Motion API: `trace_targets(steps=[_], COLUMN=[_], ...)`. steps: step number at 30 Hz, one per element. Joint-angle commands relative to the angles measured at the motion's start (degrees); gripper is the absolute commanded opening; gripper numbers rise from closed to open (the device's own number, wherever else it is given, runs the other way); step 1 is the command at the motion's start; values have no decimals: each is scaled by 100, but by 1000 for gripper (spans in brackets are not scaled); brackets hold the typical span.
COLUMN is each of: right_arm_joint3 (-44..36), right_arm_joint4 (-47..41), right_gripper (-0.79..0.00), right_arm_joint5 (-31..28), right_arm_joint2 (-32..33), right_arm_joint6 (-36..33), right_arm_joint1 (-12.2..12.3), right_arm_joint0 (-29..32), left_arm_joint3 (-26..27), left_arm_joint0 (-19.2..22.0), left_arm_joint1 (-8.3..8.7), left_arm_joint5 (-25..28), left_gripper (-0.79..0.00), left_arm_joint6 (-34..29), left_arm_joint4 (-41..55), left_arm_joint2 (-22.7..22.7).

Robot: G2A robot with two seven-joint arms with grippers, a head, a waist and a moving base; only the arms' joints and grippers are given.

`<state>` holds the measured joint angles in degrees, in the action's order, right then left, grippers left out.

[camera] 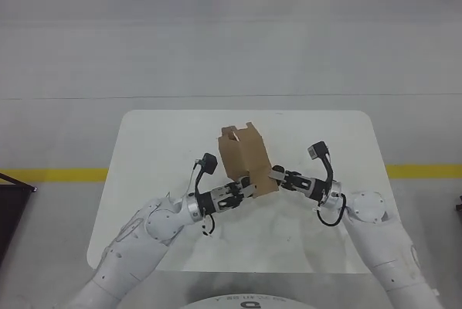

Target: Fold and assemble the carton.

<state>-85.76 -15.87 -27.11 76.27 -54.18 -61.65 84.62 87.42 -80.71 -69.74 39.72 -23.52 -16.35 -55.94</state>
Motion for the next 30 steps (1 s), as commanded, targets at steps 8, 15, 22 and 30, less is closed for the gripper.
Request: trace_targets(steps=[8,15,22,30], right_arm_joint3=[-18,108,263,344], right_arm_joint4=[14,-236,-406,-454], right_gripper=[-566,-514,-508,-529], right_arm_joint5=[24,119,157,170], right_arm_joint2=[-76,-120,-260,-467], right_arm_joint6=[15,-176,-349,-383], right_arm_joint1=[9,20,12,-13], right_arm_joint0=[-18,-76,-155,-270], left_arm_joint3=[-148,-195,-218,-227], left_arm_joint0=[94,110,158,189], left_arm_joint1=[-17,-24,-30,-38], left_arm_joint5=[-80,-57,-60,-106], left_gripper=[-785,-785,-785,-785], left_arm_joint6=[203,403,468,456], left_arm_joint4=[-138,-229,-332,-399], left_arm_joint2=[53,58,87,156])
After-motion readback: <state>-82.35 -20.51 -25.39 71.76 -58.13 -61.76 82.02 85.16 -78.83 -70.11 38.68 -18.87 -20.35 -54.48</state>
